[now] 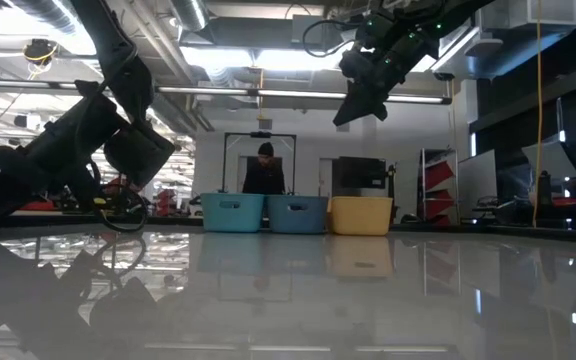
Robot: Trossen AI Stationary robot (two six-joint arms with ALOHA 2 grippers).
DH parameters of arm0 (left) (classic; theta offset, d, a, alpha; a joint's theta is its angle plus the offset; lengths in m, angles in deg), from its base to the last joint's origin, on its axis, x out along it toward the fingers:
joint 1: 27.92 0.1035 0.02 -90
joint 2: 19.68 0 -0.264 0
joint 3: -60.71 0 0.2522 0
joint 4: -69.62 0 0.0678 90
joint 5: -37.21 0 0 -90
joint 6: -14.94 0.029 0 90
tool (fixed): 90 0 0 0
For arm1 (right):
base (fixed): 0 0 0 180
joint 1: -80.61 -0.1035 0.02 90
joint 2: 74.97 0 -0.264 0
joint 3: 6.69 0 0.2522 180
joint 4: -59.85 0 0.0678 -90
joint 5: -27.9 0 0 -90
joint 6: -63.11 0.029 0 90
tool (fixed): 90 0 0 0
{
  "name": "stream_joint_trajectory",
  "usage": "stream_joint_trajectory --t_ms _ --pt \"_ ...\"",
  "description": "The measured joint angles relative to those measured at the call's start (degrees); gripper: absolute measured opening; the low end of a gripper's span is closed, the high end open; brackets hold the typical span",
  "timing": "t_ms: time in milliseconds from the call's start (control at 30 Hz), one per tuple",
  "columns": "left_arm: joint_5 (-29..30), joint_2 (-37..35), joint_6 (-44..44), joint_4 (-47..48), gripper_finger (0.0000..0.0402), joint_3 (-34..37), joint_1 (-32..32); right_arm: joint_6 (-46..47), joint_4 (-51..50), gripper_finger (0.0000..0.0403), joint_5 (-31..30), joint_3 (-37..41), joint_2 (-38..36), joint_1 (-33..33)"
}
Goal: Sort batteries
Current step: Put the brown battery into the green bin
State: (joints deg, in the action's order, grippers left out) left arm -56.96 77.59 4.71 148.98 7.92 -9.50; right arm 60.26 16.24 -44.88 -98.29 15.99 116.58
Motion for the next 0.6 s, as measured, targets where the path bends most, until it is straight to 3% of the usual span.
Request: stream_joint_trajectory --t_ms 333,600 --pt "0.8 -1.9 -0.3 2.6 0.0188 -3.2 0.0 0.0 0.0 0.0 0.0 0.0 0.0 0.0" --pt "0.5 -11.3 -2.9 4.5 0.0187 -10.0 0.0 1.1 0.0 0.0 0.0 0.0 0.0 0.0"
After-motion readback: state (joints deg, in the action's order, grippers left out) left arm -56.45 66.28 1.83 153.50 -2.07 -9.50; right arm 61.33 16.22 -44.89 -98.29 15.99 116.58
